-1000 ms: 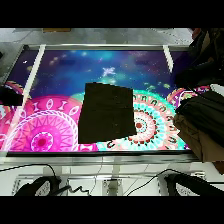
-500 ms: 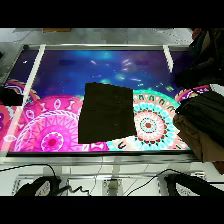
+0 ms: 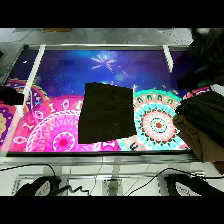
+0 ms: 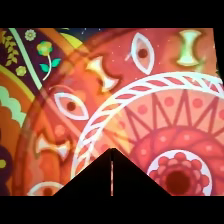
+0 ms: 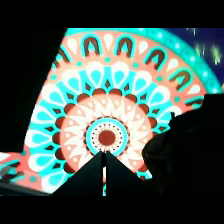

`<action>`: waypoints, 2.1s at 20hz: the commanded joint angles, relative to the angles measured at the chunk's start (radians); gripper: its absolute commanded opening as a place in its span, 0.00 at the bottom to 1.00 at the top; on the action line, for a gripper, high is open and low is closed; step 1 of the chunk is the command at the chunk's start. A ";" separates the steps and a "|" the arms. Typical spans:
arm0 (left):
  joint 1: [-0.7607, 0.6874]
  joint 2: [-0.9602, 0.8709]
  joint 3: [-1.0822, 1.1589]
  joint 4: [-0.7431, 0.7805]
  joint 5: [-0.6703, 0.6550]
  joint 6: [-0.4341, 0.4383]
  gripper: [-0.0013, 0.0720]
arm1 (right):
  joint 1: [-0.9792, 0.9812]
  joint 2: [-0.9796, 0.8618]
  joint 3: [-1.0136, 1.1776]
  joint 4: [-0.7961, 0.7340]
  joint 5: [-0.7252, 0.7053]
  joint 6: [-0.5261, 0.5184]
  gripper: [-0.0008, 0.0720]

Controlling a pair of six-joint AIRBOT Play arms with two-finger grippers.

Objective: Fold the clothes and pants, and hang the long-sleeved shirts on hangers.

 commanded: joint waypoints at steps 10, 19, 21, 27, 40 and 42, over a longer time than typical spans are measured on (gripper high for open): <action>0.001 -0.137 -0.075 -0.304 -0.013 -0.019 0.79 | -0.278 0.036 -1.099 0.811 -0.430 -0.286 0.66; 0.002 -0.093 -0.561 -0.436 0.157 -0.007 0.75 | -0.257 -0.074 -1.225 1.104 -0.620 -0.288 0.68; 0.001 -0.092 -0.658 -0.437 0.176 0.011 0.75 | -0.212 -0.107 -1.225 1.126 -0.657 -0.281 0.68; 0.000 -0.092 -0.817 -0.538 0.293 0.011 0.75 | -0.052 -0.180 -1.210 1.204 -0.752 -0.278 0.67; -0.048 -0.103 -0.951 -0.716 0.431 0.012 0.75 | -0.036 -0.189 -1.200 1.204 -0.831 -0.291 0.07; -0.120 -0.124 -0.953 -0.716 0.456 0.012 0.75 | -0.036 -0.189 -1.200 1.204 -0.832 -0.291 0.07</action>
